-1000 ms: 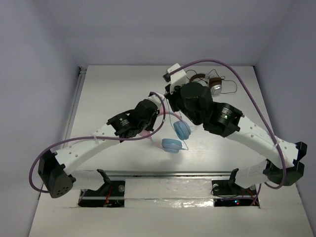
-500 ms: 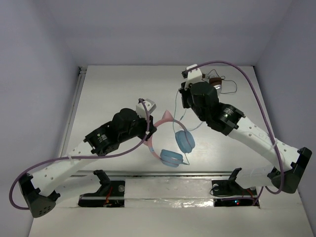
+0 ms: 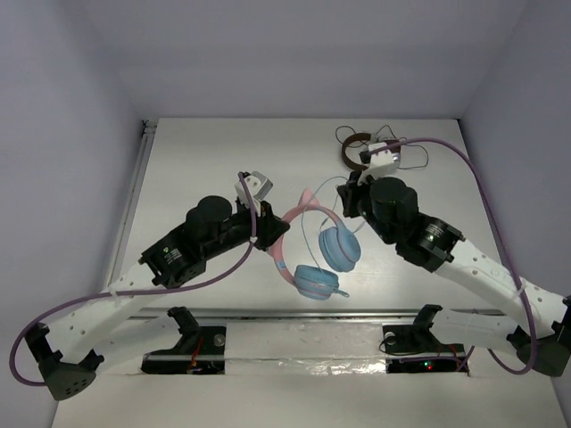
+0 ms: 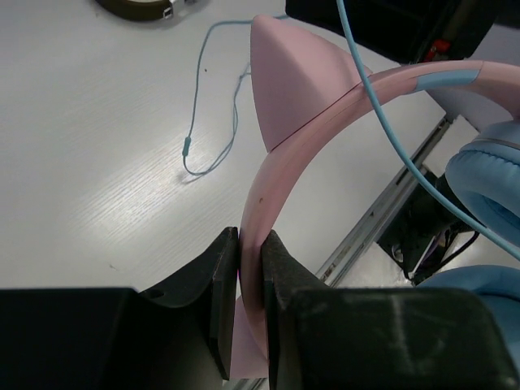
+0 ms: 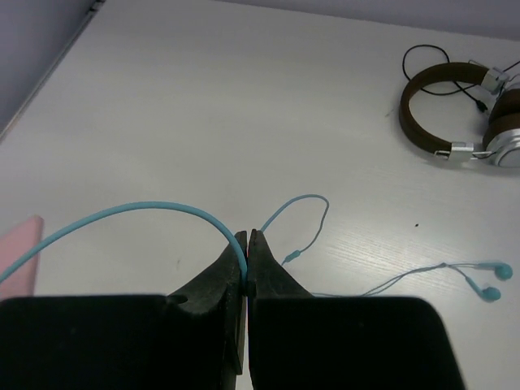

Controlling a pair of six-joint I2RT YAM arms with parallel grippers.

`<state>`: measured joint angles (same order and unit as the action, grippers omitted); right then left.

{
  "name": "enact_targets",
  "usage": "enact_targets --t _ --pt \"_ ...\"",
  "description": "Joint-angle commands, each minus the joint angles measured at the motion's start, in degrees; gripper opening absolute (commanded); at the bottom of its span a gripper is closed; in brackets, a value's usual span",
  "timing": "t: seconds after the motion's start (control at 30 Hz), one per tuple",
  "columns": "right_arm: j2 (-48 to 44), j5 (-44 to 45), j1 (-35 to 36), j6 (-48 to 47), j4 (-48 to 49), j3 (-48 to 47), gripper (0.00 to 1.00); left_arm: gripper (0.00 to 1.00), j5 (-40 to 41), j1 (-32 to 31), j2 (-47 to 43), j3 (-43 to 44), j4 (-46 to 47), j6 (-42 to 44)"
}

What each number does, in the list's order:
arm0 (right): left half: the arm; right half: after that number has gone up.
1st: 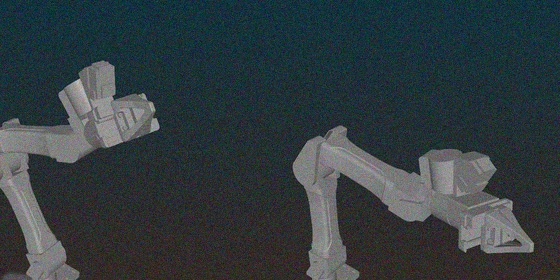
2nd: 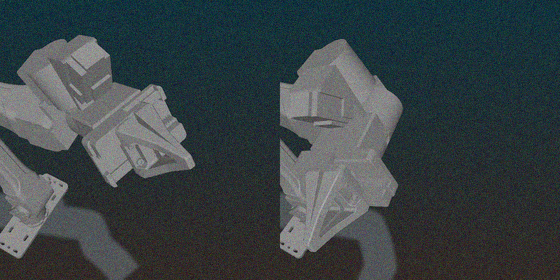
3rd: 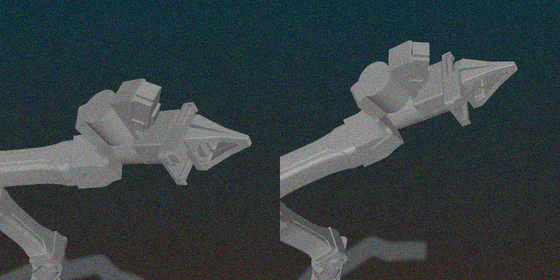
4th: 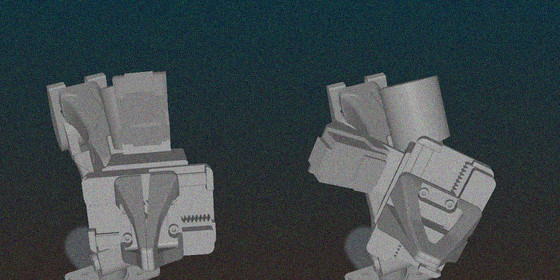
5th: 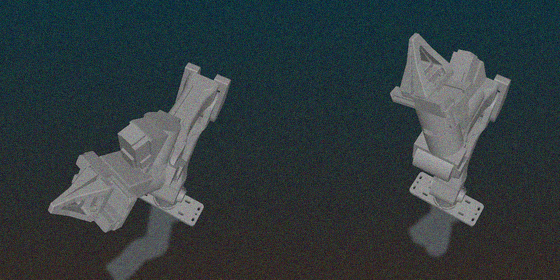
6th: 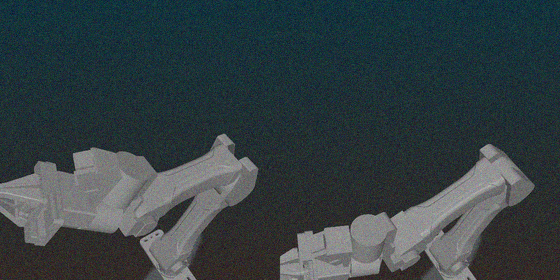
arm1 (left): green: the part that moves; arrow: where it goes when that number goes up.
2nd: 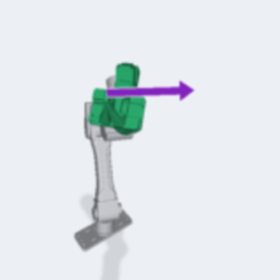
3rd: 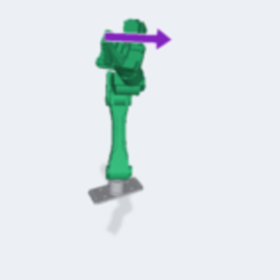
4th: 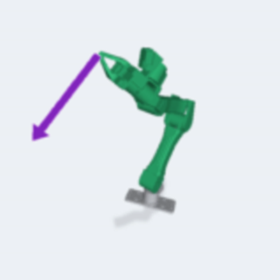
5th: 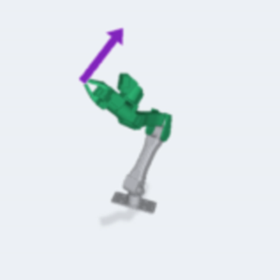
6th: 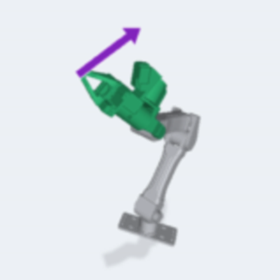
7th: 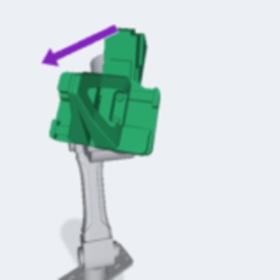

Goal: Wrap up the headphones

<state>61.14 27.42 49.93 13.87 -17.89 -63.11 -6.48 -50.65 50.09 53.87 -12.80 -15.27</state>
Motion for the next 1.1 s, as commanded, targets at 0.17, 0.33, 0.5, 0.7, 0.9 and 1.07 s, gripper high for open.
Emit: enact_targets --t 0.17,0.33,0.5,0.7,0.9,1.07 --pt "-6.3 2.5 0.0 12.5 8.8 9.4 0.0 0.0 9.9 -0.1 -0.4 6.8 0.0 -6.0" --pt "-7.2 -3.9 0.0 15.1 15.1 15.5 0.0 0.0 8.9 0.4 0.2 7.6 2.6 -7.9" --pt "-9.5 -14.6 0.0 14.7 27.1 22.0 0.0 0.0 11.1 0.4 -0.3 9.0 4.9 -9.3" --pt "-12.3 -21.9 0.0 13.0 37.1 27.3 0.0 0.0 12.2 0.4 1.2 12.0 3.7 -10.3" --pt "-15.0 -24.9 0.0 13.2 43.2 31.9 0.0 0.0 14.5 0.4 1.3 14.5 2.8 -11.2" --pt "-11.5 -25.2 0.0 13.3 45.8 31.6 0.09 0.0 12.6 0.4 1.4 14.1 7.1 -13.6"
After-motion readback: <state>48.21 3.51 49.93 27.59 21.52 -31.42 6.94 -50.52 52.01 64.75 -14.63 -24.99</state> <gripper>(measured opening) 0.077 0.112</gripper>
